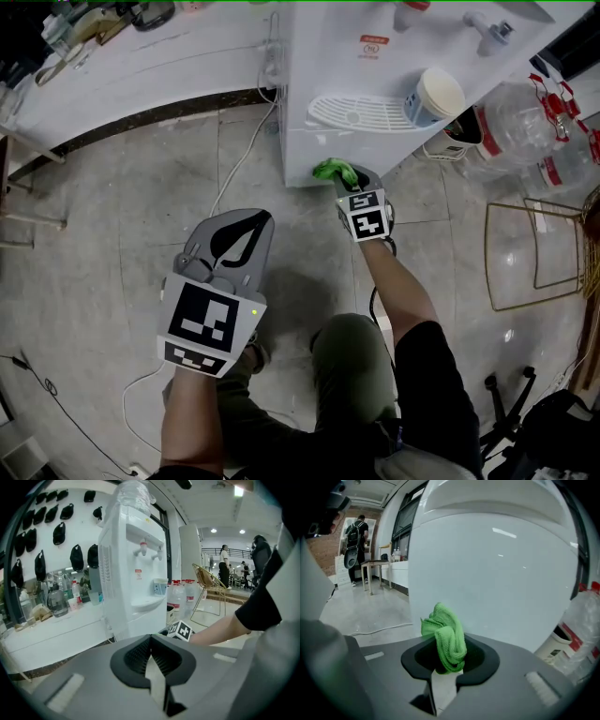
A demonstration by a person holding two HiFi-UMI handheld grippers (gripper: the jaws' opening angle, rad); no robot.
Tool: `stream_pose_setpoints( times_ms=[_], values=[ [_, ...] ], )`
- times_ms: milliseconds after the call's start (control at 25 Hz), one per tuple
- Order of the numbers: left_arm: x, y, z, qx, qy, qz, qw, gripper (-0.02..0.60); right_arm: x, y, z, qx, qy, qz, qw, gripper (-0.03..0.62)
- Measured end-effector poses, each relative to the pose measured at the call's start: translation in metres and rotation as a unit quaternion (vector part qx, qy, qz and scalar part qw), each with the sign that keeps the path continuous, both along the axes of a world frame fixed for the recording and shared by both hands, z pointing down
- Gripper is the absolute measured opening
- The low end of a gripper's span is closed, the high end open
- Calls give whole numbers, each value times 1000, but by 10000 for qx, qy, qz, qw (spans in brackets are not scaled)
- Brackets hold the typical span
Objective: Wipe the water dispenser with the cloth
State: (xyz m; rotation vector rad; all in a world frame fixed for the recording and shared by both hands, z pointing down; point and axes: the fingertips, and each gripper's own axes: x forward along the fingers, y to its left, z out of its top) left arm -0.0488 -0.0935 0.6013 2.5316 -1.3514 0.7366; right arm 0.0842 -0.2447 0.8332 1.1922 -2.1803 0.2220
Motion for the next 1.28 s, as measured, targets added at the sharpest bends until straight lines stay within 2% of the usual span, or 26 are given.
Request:
stream_pose_setpoints(
  times_ms=[280,480,600,720,840,920,1120,1280],
  values=[
    [14,-2,9,-106,-113,220,9996,2,110,-26,-3,-27,436,928,9947,97],
    [15,1,15,-180,-242,276,9992,2,184,-42,-11,-12,523,1864,9811,97],
    [13,2,15,-138,-302,278,9991,2,211,-45,-16,13,477,2239,9734,97],
    [10,3,15,-127,-311,227,9992,2,217,-31,-6,-51,503,2311,9716,97],
    [7,4,14,-120,-312,180,9993,2,197,-7,11,-111,404,2151,9757,97],
    [6,4,12,-88,-291,151,9994,2,167,11,24,-154,302,1880,9816,97],
    [1,7,11,-70,-290,95,9995,2,60,46,59,-453,-64,819,9956,97],
    [-16,11,14,-123,-350,-76,9993,2,-27,59,75,-596,-147,-122,9980,97]
  ],
)
